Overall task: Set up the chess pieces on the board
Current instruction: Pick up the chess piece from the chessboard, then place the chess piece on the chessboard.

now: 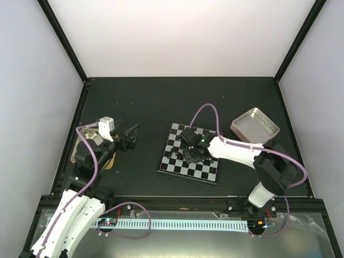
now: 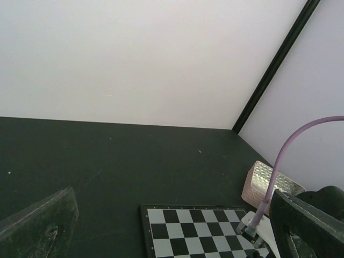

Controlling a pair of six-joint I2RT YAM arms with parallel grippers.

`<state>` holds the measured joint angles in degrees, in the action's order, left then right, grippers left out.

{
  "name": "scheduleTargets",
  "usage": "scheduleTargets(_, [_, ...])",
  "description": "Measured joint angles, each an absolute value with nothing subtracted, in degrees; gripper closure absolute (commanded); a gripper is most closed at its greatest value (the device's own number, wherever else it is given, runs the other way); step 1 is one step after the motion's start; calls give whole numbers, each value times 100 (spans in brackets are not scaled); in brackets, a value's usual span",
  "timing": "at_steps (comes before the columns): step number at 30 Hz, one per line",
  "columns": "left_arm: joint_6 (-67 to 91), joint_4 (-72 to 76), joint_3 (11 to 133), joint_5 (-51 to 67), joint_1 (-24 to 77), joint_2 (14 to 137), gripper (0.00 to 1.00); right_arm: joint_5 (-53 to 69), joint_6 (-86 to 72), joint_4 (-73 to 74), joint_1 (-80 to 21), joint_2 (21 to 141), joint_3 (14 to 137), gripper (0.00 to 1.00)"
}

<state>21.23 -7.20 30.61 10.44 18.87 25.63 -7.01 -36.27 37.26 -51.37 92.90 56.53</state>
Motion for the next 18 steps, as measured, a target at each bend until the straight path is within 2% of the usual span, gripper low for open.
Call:
scheduleTargets(6, [2123, -720, 3061, 1046, 1887, 2563, 1, -711, -3640, 3677, -5172, 8755, 5505, 99])
scheduleTargets(18, [2167, -722, 3065, 1337, 1887, 2624, 1, -1031, -4152, 3946, -5172, 6869, 4318, 99])
